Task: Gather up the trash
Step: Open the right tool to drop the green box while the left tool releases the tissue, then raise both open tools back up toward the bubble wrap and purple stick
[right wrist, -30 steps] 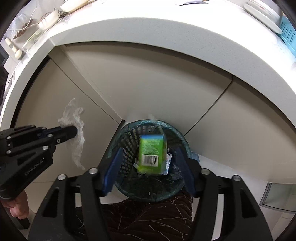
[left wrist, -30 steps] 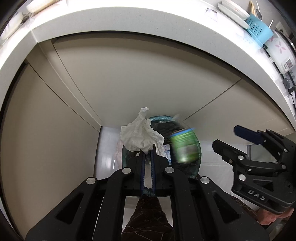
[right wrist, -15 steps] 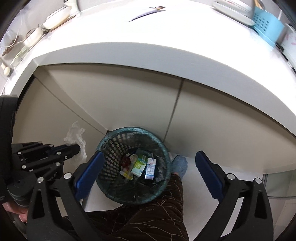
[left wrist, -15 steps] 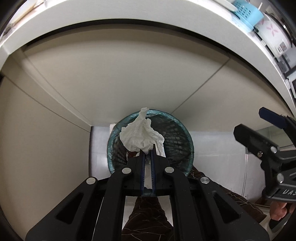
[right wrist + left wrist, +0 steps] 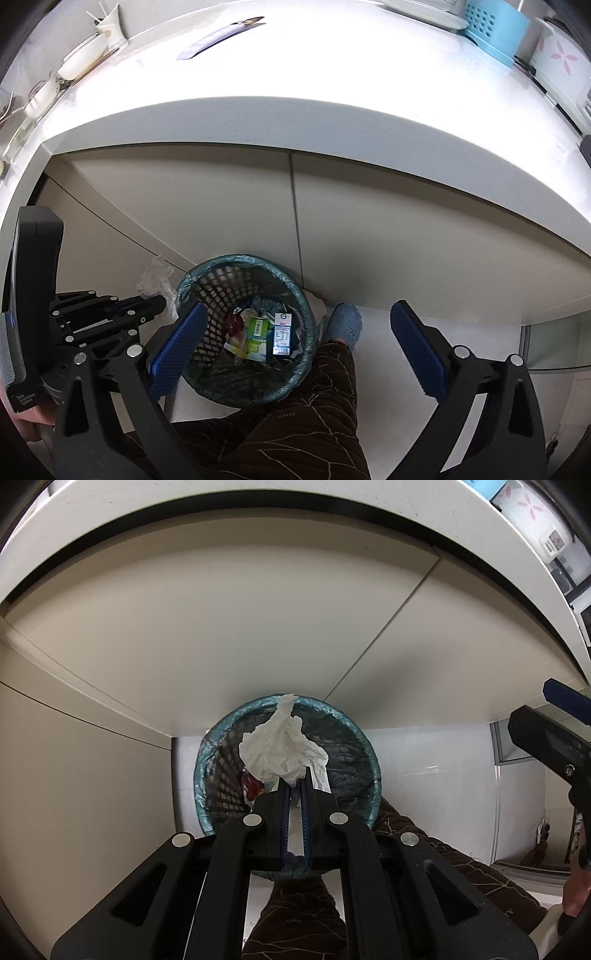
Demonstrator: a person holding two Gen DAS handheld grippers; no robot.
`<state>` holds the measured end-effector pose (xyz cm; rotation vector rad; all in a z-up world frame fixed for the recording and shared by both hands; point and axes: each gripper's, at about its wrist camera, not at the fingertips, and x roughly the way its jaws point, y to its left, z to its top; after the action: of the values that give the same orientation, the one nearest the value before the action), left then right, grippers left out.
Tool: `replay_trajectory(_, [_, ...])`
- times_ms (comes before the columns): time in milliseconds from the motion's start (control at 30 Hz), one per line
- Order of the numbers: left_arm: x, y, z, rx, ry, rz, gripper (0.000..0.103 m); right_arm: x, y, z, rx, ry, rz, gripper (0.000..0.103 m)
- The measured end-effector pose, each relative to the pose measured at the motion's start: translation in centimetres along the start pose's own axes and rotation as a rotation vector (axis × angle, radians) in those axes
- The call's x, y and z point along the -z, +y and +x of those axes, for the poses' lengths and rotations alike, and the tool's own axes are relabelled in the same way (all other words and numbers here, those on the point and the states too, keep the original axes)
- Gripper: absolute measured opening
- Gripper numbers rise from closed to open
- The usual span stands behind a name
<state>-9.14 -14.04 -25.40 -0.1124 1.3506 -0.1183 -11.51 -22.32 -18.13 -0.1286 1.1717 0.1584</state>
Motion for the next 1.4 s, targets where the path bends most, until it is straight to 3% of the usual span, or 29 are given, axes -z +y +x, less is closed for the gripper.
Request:
replay_trajectory(267, [0.3, 0.0, 0.2, 0.019, -0.004, 0.028, 0.011, -0.3, 0.1, 0.1, -0.002, 0.002, -0.005, 0.095])
replay_trajectory(333, [0.4, 0.1, 0.2, 0.018, -0.005, 0.030, 0.025, -0.3, 0.1, 0.1, -0.001, 0.002, -0.005, 0.095])
replay_trajectory(667, [0.3, 0.3, -0.1, 0.011, -0.028, 0.028, 0.058, -0.3, 0.2, 0.7, -0.005, 0.011, 0.002, 0.095])
replay_trajectory(900, [0.1, 0.2, -0.5, -0.015, -0.051, 0.026, 0.088, -0.3, 0.2, 0.7, -0.006, 0.004, 0.007, 0.095])
replay_trajectory(1000, [-0.1, 0.3, -0.6, -0.026, -0.060, 0.022, 0.095, -0.3, 0.1, 0.5, -0.006, -0.002, 0.013, 0.095])
replay_trajectory(1400, [-0.3, 1.8, -4.4, -0.045, -0.095, 0.015, 0.097, -0.7, 0.2, -3.3, 0.014, -0.044, -0.024, 0.095])
